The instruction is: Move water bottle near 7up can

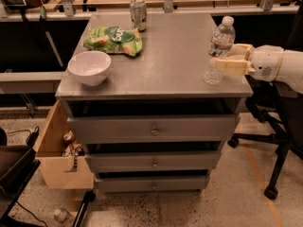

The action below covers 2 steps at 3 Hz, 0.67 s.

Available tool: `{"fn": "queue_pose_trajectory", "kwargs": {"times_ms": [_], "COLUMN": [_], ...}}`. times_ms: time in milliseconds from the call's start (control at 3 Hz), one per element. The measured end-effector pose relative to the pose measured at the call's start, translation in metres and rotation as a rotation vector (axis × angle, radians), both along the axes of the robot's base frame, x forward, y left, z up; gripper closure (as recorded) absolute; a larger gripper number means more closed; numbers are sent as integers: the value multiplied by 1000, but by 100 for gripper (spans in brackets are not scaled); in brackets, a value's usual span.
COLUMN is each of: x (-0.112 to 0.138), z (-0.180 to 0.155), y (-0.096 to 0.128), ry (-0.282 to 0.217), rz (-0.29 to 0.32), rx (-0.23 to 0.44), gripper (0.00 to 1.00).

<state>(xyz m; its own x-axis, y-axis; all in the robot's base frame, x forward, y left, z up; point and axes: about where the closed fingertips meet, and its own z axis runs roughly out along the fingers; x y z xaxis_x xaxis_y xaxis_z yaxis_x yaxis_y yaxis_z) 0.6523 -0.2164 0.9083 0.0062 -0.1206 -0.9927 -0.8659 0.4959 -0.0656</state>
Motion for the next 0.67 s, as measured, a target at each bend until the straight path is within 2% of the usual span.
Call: {"fn": "queue_pose_trajectory", "kwargs": {"times_ms": [333, 667], "x": [1, 1], "z": [0, 0], "y": [3, 6], "ry": [0, 0], "rz": [6, 10], "rx": [1, 2], "gripper": [89, 100]}}
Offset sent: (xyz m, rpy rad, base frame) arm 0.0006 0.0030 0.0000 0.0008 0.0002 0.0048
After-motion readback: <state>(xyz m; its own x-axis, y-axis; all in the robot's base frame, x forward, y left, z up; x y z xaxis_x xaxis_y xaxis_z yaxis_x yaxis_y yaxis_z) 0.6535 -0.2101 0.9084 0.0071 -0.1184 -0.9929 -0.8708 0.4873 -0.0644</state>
